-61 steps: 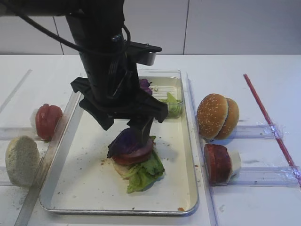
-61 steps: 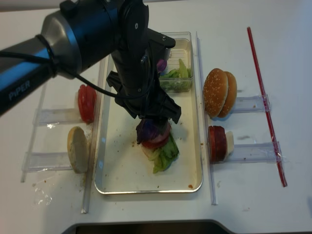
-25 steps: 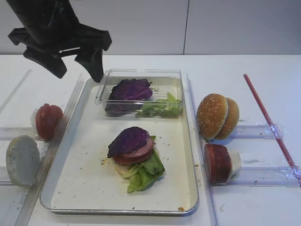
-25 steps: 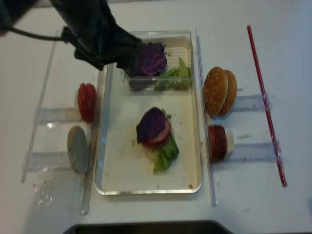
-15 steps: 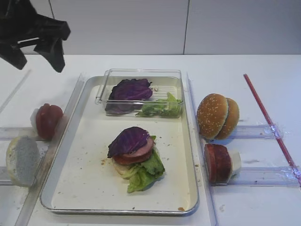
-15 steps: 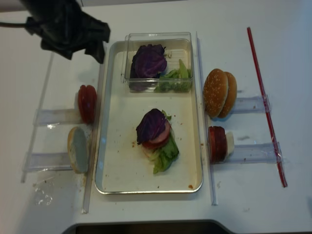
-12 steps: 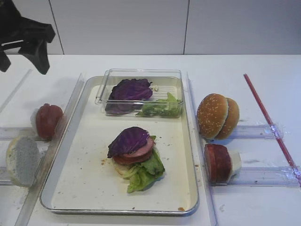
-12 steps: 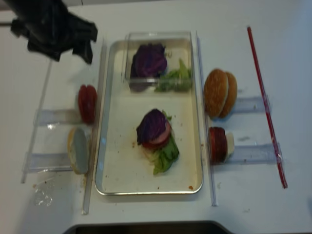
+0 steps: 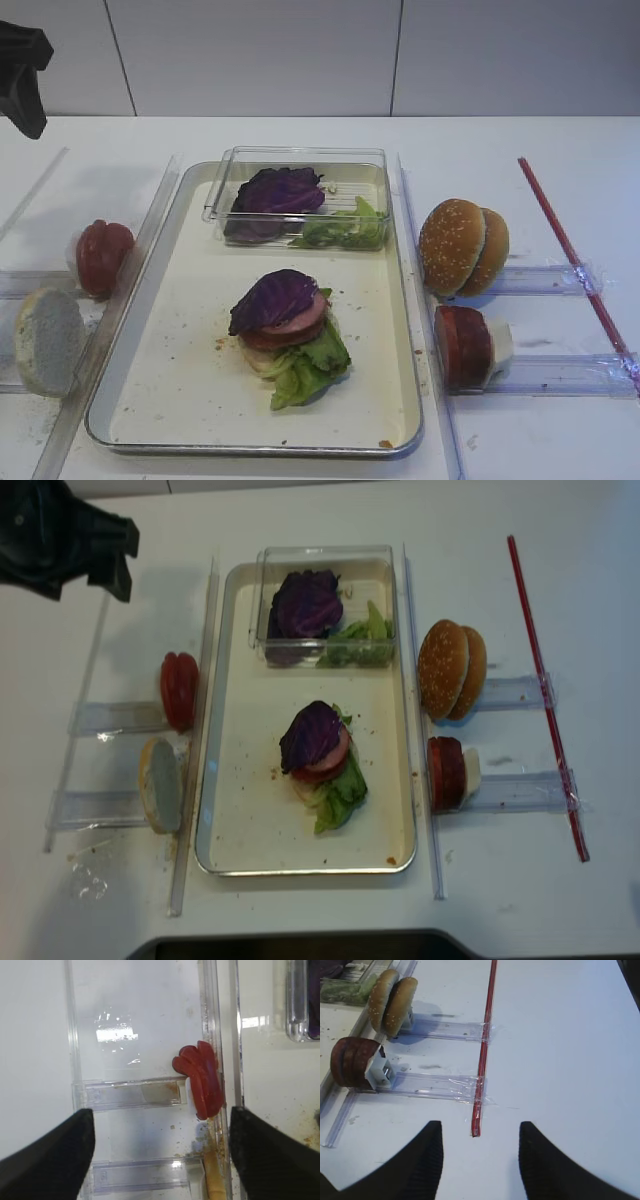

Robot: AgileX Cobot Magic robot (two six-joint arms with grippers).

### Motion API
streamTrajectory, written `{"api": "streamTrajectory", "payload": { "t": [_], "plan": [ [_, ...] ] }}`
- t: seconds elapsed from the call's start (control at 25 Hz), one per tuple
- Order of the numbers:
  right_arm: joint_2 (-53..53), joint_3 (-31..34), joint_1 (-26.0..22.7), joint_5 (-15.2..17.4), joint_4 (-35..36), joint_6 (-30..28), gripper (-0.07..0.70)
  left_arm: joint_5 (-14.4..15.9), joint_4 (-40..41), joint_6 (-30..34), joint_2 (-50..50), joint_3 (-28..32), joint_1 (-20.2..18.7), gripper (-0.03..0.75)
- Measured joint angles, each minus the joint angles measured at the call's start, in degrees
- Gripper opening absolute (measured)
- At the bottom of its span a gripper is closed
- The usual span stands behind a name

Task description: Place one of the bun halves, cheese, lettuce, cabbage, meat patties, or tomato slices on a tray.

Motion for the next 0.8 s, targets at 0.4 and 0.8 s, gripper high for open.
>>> {"api": "streamTrajectory", "payload": {
  "t": [0.4,0.8],
  "plan": [
    [0.00,0.00,0.00,-0.12,-0.07,0.00,0.382,-0.09,-0.32,0.22,-1.86,2.10,0.14,0.505],
    [0.00,0.00,0.00,-0.12,-0.07,0.00,0.382,0.02,-0.23,0.22,-12.49,13.87,0.14,0.503]
  ]
}}
